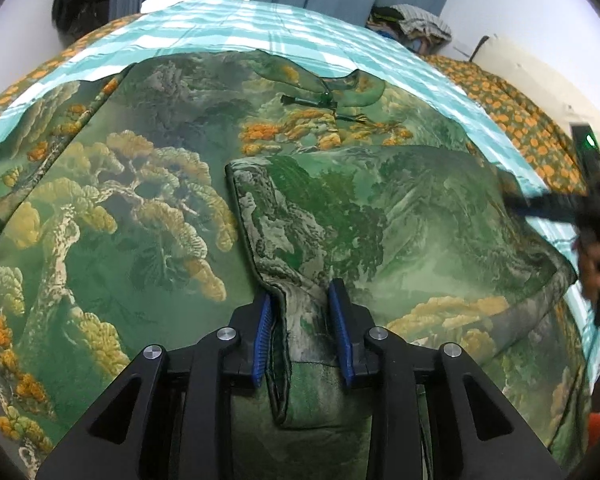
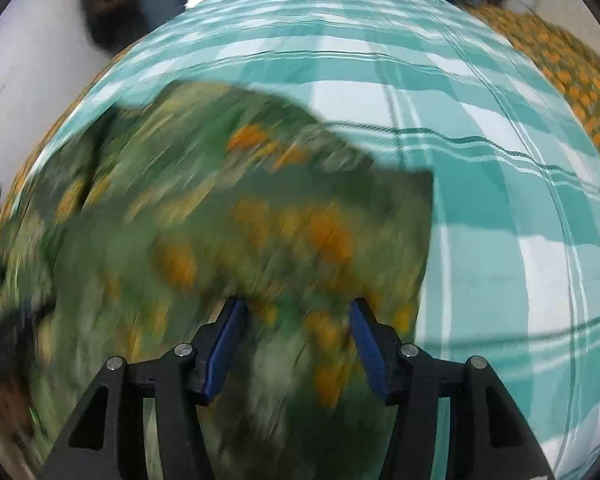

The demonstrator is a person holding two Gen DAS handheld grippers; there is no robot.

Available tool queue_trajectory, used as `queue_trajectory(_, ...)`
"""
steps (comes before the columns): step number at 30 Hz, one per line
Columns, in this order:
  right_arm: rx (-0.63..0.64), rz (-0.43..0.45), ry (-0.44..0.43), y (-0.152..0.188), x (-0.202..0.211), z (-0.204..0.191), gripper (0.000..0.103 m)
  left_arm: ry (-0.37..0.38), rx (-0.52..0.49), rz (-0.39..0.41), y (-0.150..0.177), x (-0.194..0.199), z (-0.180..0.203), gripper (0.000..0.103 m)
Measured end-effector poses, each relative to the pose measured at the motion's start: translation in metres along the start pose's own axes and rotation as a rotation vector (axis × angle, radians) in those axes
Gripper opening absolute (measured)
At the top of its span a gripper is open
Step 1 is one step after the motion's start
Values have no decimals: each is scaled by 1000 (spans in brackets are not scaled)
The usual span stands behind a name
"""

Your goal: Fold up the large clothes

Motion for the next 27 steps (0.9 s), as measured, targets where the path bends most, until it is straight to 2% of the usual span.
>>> queue_trajectory(4, -83, 128, -29, -27, 2, 3, 56, -2, -2, 1, 2, 0, -1, 29)
queue_trajectory(5, -82, 125, -32, -26, -2, 2, 56, -2, -2, 1, 2, 0, -1, 29)
queue_trajectory(8, -45, 41, -20, -8, -19, 0, 56, -2, -2, 1, 2, 0, -1, 30)
queue_trajectory(11, -25, 45, -3, 0, -3, -3, 56, -3, -2, -1, 2, 0, -1, 30)
queue_trajectory(15, 25, 59, 22, 36, 39, -20, 56, -14, -11, -11, 0, 0, 0, 32)
queue_trajectory(16, 41, 68, 12, 50, 47, -28, 57, -24, -17, -16, -1, 1, 1, 38)
queue_trajectory(18, 102, 74, 51, 74, 54, -40, 57, -72, -35, -29, -4, 7, 2, 57)
queue_trajectory(20, 162, 126, 127, 90, 66, -50, 57, -141, -51, -38, -6, 19, 2, 88)
queue_trajectory(21, 162, 148, 149, 96, 74, -53, 57, -185, -65, -38, -6, 30, 0, 93)
queue_trajectory(23, 131, 166, 168, 106, 86, -59, 57, -220, -100, -44, -4, 48, -6, 96)
queue_trajectory(27, 83, 155, 114, 135, 109, -80, 60, -315, -154, -69, 3, 87, -41, 97)
Point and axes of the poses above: each gripper's, at about its wrist camera, not at the fingertips, and x roughly against the way its jaws point, z to its right, y to its underside, the point moved 4 cm from there along -x, roughly the way its jaws point, and after that the axes turned 8 degrees about z, right-handed, at the moved point
